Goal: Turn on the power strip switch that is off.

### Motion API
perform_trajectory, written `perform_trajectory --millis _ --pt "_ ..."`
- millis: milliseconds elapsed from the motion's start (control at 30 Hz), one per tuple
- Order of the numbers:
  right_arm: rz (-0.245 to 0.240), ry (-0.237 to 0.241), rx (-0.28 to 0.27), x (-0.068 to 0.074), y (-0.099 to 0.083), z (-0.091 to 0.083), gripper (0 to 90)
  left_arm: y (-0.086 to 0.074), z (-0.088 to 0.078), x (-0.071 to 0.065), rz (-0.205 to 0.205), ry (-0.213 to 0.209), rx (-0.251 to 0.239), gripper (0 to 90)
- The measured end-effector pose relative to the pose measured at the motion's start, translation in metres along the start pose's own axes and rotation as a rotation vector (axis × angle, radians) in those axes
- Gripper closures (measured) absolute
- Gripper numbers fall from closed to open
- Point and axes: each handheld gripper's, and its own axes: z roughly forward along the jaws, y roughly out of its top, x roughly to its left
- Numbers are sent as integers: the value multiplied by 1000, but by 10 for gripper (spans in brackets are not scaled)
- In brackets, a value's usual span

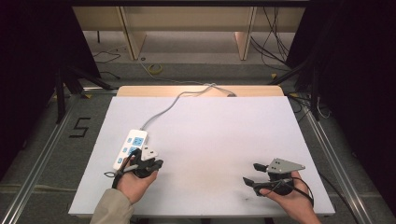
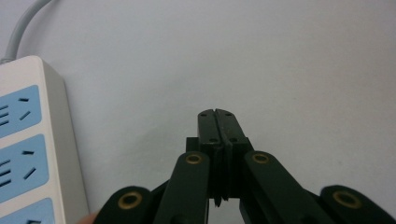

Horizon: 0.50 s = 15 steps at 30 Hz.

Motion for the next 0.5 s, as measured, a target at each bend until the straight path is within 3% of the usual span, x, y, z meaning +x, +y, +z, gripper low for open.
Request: perform_trajectory --millis 500 --pt "-1 -3 -2 -1 0 0 329 3 -5 9 -36 29 9 896"
